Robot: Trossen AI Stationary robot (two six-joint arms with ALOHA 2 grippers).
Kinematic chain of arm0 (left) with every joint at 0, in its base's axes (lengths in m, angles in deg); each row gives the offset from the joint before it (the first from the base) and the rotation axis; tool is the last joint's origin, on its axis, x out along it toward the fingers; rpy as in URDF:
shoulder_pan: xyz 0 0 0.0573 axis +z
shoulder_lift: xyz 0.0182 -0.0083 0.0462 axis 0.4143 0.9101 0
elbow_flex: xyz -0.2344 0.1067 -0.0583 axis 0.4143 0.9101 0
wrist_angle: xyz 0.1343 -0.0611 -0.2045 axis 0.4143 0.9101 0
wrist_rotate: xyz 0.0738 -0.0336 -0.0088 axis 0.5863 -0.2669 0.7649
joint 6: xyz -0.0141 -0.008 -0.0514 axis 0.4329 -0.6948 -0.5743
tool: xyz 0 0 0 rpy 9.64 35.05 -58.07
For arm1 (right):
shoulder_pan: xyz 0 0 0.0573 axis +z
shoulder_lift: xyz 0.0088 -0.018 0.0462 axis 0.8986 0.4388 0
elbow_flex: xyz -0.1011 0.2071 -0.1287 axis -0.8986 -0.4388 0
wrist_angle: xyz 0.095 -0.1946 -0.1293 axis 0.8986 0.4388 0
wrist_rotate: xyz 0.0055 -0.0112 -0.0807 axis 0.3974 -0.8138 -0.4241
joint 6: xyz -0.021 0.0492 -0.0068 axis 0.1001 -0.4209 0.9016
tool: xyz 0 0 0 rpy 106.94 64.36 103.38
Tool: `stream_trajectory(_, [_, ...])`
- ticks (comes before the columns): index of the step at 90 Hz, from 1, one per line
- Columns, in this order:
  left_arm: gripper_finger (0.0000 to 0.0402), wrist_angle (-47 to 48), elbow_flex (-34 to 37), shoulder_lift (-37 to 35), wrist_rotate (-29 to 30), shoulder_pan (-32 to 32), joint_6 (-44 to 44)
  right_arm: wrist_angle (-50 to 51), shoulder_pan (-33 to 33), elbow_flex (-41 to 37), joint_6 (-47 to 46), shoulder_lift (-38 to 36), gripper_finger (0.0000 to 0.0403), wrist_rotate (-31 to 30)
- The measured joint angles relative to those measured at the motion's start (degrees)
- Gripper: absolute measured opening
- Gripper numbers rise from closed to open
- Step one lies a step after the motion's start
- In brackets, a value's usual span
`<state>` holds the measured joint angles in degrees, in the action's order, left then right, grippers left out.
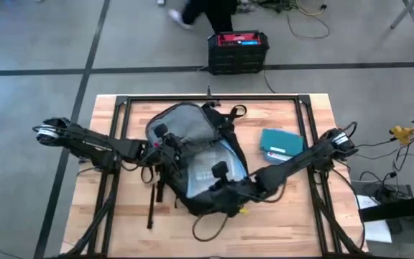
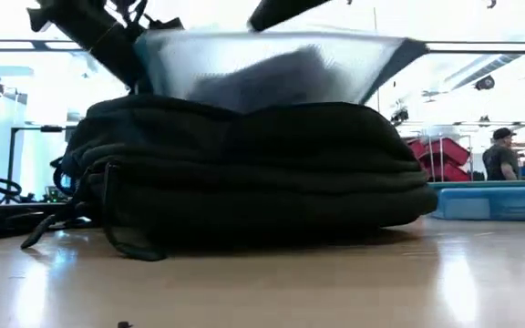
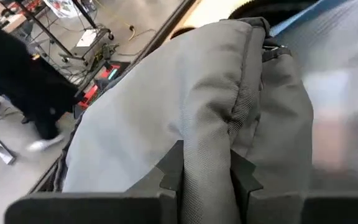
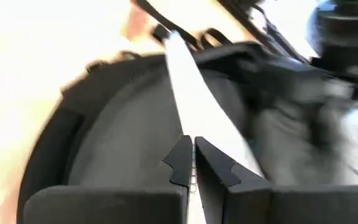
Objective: Unpack backpack
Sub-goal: Remove the white mesh zipper pouch from the backpack
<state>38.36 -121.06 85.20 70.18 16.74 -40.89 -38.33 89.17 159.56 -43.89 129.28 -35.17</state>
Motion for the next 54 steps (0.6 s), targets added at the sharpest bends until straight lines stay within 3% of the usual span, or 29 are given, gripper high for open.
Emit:
stream_trajectory(10, [0.0045,-0.26,1.67,0.00,0.24,0.09,-0.68,5.23,0.83,0.00,-2.92,-2.56,0.0000,-5.43])
stream_trajectory(33, [0.0045,0.13,5.66,-0.13,0.29,0.11,-1.47,20.50,-0.05,-0.14,-14.12,-6.88,0.0000,-9.89])
stream_trajectory(54, [0.0045,9.23,6.21,-0.86,2.67,0.11,-1.14,36.83,-0.16,-0.39,-27.46,-11.58,0.0000,-16.00])
